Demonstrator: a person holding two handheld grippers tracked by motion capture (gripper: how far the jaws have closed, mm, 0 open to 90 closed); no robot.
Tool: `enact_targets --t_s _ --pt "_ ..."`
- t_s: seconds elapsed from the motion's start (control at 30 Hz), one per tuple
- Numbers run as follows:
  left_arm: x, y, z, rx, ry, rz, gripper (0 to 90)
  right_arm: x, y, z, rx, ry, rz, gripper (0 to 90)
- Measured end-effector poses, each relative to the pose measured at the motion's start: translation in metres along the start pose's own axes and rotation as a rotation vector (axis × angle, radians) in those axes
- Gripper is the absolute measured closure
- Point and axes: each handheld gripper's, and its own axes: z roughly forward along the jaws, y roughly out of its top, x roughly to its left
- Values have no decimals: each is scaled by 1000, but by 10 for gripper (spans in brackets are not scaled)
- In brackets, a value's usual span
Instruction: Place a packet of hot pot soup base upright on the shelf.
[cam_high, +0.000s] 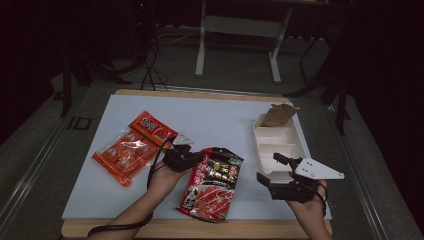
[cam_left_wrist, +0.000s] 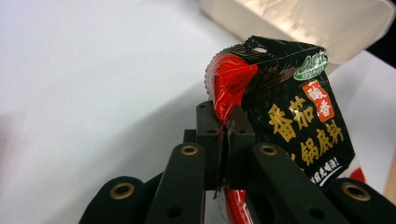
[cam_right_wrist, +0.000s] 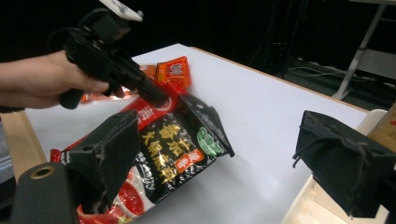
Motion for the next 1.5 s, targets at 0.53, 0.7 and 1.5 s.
enact_targets --t_s 0.53,0.7,1.5 --pt "-32 10 -27 -107 -47 92 881 1 2 1 7 32 6 134" --pt "-42 12 -38 -157 -58 129 882 3 4 -1 -9 52 7 141" --pt "-45 21 -66 -508 -126 13 880 7 35 23 -12 155 49 460"
